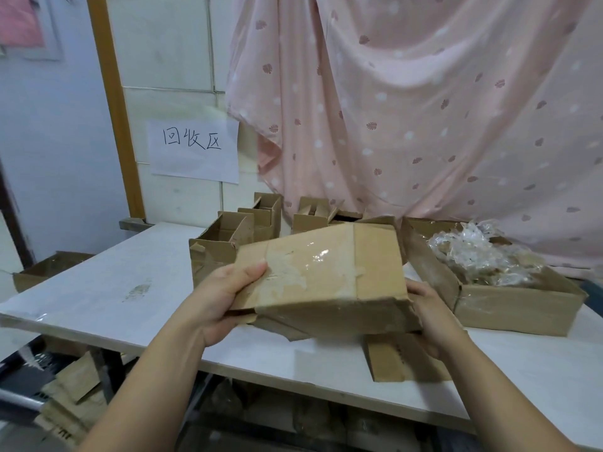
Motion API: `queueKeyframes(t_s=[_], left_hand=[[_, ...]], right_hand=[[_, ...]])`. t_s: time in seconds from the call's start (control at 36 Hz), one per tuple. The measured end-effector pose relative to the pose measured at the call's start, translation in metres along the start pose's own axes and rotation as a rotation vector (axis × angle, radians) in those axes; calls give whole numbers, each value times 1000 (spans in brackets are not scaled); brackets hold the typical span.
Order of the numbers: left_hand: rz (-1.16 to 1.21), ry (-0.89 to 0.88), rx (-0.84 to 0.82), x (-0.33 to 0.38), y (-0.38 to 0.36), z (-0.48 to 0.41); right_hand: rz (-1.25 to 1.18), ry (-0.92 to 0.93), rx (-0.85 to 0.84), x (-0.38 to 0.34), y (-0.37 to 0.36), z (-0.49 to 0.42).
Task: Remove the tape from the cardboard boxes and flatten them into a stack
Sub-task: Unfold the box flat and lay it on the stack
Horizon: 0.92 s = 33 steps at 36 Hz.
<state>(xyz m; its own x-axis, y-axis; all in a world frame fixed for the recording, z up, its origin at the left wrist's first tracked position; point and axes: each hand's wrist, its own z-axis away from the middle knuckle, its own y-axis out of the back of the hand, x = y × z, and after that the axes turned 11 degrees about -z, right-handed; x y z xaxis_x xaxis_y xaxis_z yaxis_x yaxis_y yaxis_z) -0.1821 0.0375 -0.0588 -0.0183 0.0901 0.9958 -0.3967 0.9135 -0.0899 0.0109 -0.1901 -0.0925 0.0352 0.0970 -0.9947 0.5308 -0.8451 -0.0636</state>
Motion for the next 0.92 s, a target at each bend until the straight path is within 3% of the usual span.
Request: queueKeyframes(t_s=[0.06,0.17,0.25,0.31,0.39,0.47,0.58,0.78,0.92], left_hand=[[59,-34,-5,0,2,-2],[321,-159,-224,-6,1,-1],[365,-285,-345,-11,-3,-4],[245,-332,-372,-13,-7,-4],[-138,-335,-277,-15,-16,-2],[-465,-325,-197,-16,-22,-1],[-728,-321,-95,-16,-35,2],[-662,-337,197,-20,-50,-4],[-314,-131,121,-27,-56,-8]], right_hand=[[-40,3,-15,-3,-3,8],[-263,-131,25,4,-3,8],[-392,-299,19,16,1,1],[-515,-391,49,13,0,3],[-676,-487,135,12,0,4],[-788,-533,115,8,-5,6],[-842,-595,85,6,-5,6],[-825,-488,63,8,0,2],[-717,-408,-19,12,5,2]])
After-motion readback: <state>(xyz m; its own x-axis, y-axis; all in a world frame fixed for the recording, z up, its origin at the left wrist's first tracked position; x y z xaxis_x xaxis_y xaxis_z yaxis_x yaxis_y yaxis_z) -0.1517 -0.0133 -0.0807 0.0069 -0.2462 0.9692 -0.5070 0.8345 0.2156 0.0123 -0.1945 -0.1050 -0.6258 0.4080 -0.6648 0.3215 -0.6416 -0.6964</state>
